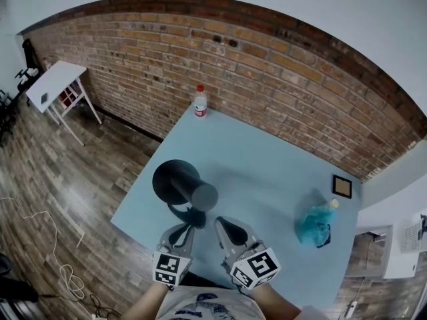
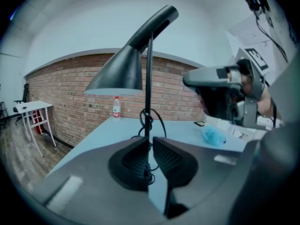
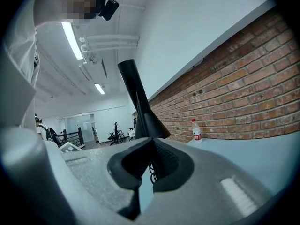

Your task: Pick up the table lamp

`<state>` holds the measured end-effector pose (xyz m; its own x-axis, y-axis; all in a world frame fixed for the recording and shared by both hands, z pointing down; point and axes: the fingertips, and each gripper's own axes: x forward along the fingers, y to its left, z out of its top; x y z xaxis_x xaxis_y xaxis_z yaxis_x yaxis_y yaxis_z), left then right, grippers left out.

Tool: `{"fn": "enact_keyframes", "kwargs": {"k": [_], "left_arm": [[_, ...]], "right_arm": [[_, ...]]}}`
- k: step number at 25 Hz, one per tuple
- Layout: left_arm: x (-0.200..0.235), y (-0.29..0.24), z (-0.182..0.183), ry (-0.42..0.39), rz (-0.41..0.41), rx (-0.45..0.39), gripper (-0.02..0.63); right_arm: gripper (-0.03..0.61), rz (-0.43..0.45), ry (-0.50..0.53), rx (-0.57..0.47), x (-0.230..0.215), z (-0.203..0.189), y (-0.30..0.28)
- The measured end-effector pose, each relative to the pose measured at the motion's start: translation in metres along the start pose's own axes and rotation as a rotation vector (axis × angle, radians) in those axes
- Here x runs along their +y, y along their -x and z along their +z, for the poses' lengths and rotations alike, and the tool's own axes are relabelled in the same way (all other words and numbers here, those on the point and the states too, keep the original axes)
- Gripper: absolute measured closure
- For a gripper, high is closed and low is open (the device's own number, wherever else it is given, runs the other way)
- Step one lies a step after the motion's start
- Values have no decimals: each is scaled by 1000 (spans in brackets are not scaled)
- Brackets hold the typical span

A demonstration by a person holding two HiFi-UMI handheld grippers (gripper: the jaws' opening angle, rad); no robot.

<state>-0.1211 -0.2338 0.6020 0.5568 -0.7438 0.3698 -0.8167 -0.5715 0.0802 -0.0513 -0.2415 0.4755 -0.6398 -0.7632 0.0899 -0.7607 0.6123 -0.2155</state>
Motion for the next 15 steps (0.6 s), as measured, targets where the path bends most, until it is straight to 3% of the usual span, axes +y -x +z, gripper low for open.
{"fn": "enact_keyframes", "kwargs": {"k": [9, 15], "left_arm": [[7, -24, -16, -2, -17, -26, 551], [7, -44, -33, 11, -34, 19, 520]], "right_arm": [[580, -4, -12, 18, -4, -7, -10], [580, 0, -14, 29, -2, -12, -13]]}}
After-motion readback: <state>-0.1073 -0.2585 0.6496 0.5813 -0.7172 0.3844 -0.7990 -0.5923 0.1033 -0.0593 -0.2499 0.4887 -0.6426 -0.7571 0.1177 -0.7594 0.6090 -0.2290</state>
